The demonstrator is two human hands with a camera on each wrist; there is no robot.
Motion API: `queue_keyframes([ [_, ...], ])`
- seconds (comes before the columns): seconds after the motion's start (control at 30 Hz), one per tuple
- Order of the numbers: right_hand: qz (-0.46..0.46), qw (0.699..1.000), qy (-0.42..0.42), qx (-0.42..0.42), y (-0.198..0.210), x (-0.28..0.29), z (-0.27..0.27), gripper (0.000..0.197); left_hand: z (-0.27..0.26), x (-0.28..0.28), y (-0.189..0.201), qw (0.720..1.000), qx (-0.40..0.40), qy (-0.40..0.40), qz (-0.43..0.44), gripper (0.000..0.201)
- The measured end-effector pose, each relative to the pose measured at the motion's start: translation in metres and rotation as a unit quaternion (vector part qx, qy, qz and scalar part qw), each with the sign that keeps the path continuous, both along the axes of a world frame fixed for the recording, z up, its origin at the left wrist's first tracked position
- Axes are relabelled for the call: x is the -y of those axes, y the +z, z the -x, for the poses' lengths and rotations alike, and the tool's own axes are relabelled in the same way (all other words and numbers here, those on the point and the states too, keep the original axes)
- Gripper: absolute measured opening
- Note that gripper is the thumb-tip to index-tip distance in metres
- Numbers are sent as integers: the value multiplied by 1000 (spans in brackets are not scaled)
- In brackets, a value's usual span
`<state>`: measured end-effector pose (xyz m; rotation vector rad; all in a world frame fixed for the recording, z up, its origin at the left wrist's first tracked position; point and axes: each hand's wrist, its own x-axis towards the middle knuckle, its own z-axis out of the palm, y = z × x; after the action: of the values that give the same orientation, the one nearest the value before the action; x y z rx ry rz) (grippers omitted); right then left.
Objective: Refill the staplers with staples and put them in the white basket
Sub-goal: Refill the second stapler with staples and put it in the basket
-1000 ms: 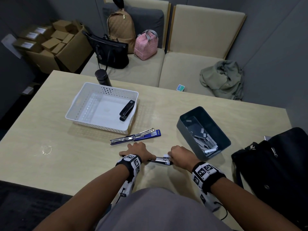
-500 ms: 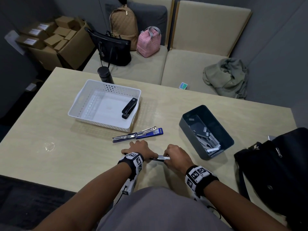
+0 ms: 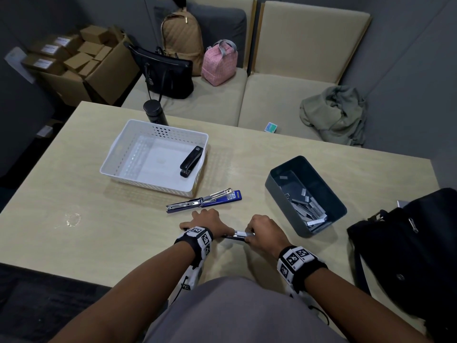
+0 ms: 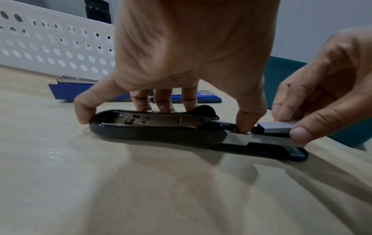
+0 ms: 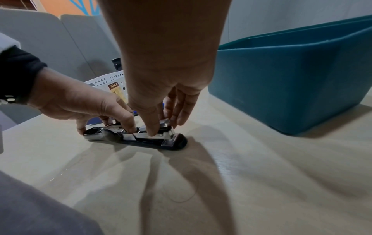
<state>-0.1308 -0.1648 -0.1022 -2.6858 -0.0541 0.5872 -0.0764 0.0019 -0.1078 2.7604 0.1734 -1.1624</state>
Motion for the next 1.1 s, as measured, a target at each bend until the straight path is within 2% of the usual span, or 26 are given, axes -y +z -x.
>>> queue_keyframes([
  [0.57, 10, 1000, 19, 3, 4, -3, 1, 18, 0, 0, -1, 1000, 3, -1, 1, 65],
  [0.83, 26, 999, 21, -13, 1, -3, -1, 17, 0, 1, -2, 1000, -2, -1, 1, 71],
  [1.1, 28, 999, 23, -28, -1, -5, -3, 20, 0, 0, -2, 1000, 1, -2, -1, 67],
])
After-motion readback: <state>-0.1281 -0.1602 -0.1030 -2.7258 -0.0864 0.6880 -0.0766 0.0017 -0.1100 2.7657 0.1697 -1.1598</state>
